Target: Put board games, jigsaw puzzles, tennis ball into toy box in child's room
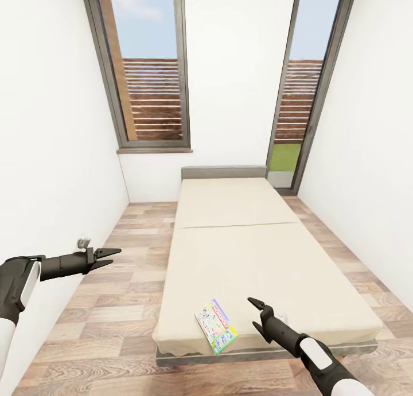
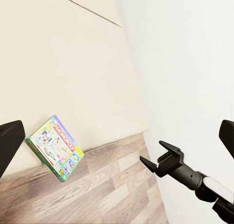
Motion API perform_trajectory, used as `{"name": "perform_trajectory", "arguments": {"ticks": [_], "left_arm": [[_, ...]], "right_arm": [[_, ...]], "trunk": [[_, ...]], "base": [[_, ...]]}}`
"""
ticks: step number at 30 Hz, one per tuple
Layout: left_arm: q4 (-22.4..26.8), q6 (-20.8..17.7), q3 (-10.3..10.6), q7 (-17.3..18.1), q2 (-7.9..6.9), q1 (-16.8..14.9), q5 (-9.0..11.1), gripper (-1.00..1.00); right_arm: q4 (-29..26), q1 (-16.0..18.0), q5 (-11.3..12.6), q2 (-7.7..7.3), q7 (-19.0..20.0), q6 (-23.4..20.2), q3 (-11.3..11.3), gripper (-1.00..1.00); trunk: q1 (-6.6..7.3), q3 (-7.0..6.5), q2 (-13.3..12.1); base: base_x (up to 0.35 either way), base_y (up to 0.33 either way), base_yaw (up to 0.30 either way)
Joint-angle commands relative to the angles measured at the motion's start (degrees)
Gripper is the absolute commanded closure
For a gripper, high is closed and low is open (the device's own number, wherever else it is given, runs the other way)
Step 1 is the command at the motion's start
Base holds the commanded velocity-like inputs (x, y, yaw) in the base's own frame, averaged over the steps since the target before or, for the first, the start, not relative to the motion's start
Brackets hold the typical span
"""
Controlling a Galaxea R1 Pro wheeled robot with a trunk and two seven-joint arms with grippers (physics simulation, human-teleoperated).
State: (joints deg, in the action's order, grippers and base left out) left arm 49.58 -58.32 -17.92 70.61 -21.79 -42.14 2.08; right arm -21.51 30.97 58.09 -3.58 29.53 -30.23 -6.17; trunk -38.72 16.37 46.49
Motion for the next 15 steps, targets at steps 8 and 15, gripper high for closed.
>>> {"name": "perform_trajectory", "arguments": {"ticks": [8,15], "left_arm": [[-0.01,-0.57,-0.02,0.05,-0.01,-0.04,0.21,-1.0],[-0.01,-0.57,-0.01,0.05,-0.01,-0.04,0.21,-1.0]], "right_arm": [[0.15,0.06,0.18,0.08,-0.02,-0.34,-0.15,-1.0],[0.18,0.06,-0.08,0.92,-0.52,-0.17,0.11,-1.0]], "trunk": [[-0.67,0.62,1.28],[-1.55,1.33,2.89]], "base": [[0.0,0.0,0.0],[0.0,0.0,0.0]]}}
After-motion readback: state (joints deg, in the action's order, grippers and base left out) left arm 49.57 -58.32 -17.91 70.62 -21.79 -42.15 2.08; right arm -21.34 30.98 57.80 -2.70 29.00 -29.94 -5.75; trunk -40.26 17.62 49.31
